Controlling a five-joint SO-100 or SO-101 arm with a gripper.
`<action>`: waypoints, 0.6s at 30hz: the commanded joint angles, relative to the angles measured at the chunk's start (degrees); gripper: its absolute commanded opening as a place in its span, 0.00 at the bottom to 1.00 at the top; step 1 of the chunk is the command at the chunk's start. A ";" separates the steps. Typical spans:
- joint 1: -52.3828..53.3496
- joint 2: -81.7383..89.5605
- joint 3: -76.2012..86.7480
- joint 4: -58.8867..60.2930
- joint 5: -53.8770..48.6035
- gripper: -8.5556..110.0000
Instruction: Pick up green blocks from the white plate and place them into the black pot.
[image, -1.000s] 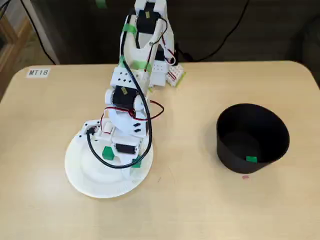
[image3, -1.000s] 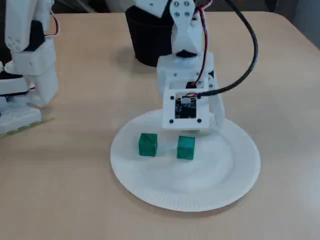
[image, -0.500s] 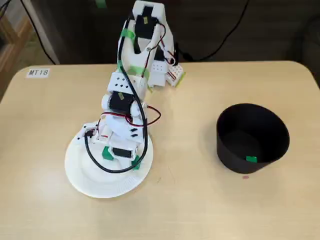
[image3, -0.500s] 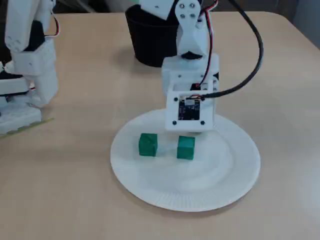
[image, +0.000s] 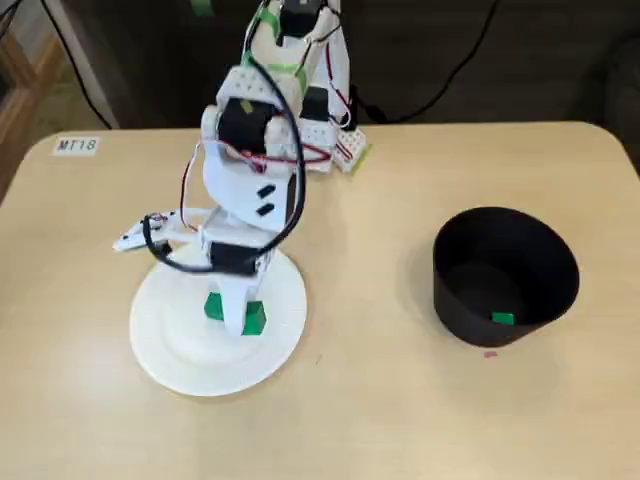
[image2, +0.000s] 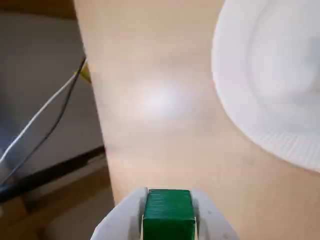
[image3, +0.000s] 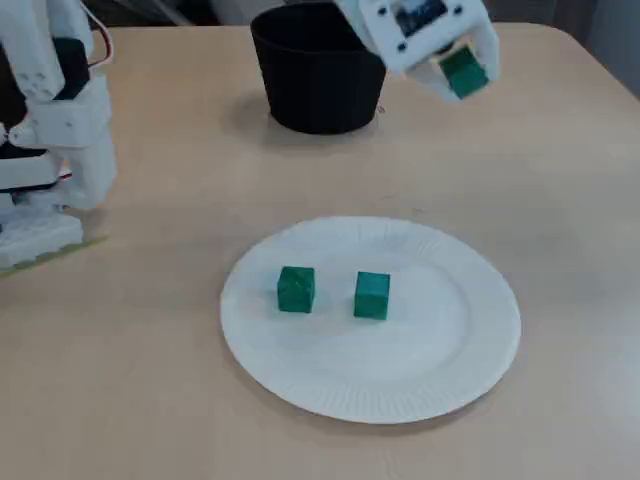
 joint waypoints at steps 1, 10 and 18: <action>-11.78 10.37 8.00 -8.96 4.48 0.05; -34.54 14.68 25.14 -27.69 9.05 0.05; -36.47 11.16 28.39 -29.79 7.21 0.05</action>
